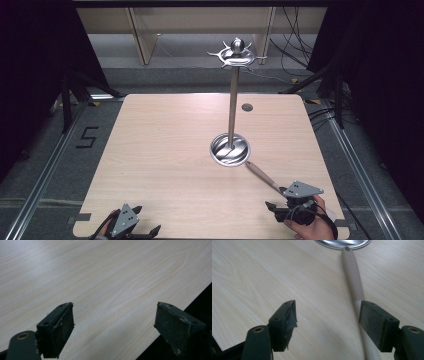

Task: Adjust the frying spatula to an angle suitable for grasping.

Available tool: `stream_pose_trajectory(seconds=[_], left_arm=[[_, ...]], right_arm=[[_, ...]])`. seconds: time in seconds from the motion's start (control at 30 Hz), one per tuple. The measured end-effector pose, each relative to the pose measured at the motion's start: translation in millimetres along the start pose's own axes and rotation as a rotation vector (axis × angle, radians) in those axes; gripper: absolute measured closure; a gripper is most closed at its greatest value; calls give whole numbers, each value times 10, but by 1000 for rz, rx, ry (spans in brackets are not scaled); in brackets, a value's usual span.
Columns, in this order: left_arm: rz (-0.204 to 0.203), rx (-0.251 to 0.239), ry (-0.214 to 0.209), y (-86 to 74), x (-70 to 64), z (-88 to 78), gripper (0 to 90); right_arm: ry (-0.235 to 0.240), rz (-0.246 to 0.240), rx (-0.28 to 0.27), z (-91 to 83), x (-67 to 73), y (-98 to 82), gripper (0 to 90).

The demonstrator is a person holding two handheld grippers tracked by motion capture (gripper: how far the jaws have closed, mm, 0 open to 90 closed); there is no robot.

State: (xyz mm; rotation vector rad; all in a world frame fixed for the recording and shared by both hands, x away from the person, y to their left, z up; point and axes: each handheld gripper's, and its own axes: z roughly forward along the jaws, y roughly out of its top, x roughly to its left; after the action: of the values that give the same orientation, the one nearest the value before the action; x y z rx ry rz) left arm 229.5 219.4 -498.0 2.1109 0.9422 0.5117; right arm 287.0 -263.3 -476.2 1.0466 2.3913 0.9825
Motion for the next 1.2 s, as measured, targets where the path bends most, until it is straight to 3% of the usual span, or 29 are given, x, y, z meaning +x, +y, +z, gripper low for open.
stream_pose_trajectory(seconds=[0.03,0.07,0.1,0.13,0.2,0.27,0.3,0.33,0.4,0.43,0.47,0.5,0.57,0.63,0.67,0.7,0.83,0.87,0.9,0.93,0.97,1.0,1.03,1.07,1.2], left_arm=[[-11,-4,-9,0,-2,-3,152],[52,2,-7,12,41,-7,152],[80,-8,-3,18,58,5,152],[76,2,-6,21,53,-4,152],[-8,10,-14,-3,-15,3,152],[40,-14,-22,4,1,28,152],[40,-14,-22,4,1,28,152],[-3,1,-26,-3,-32,25,152],[-26,-17,-35,-4,-46,41,152],[6,0,-51,5,-3,24,152],[-13,-14,-58,4,-10,30,152],[37,-7,-53,11,26,20,152],[-19,-14,-49,3,-22,16,152],[-16,-17,-46,3,-22,16,152],[24,-14,-44,10,13,21,152],[24,-14,-44,10,13,21,152],[-24,-15,-50,0,-24,29,152],[51,-16,-40,11,22,32,152],[51,-16,-40,11,22,32,152],[21,-19,-46,7,-4,36,152],[21,-19,-46,7,-4,36,152],[-32,-2,-40,1,-41,29,152],[-21,-4,-44,5,-39,23,152],[44,-8,-44,15,2,24,152],[17,-12,-45,8,-16,18,153]], right_arm=[[-9,5,7,-11,4,4,312],[-9,-8,-6,-11,-1,4,313],[-15,17,2,-30,19,10,313],[-10,10,6,-35,16,16,313],[-9,-6,-4,-27,-1,16,313],[-8,-6,-4,-27,1,20,314],[-8,-6,-4,-27,1,20,314],[-16,-9,-3,-34,0,26,317],[3,-14,14,-27,-9,48,344],[10,-34,26,-27,-20,77,346],[14,-62,14,-16,-37,85,347],[14,-50,19,-22,-32,96,353],[2,-50,43,-35,-39,133,360],[-28,-87,63,-50,-43,173,375],[-31,-92,68,-62,-45,200,386],[-31,-92,68,-62,-45,200,386],[-32,-101,79,-86,-153,340,443],[-29,-99,84,-79,-182,362,463],[-20,-80,98,-73,-203,387,476],[-31,-89,103,-64,-241,415,482],[-31,-89,103,-64,-241,415,482],[-33,-81,114,-51,-269,442,492],[-27,-75,146,-38,-309,485,501],[-21,-49,173,-10,-334,525,518],[-20,-69,219,76,-388,579,535]])
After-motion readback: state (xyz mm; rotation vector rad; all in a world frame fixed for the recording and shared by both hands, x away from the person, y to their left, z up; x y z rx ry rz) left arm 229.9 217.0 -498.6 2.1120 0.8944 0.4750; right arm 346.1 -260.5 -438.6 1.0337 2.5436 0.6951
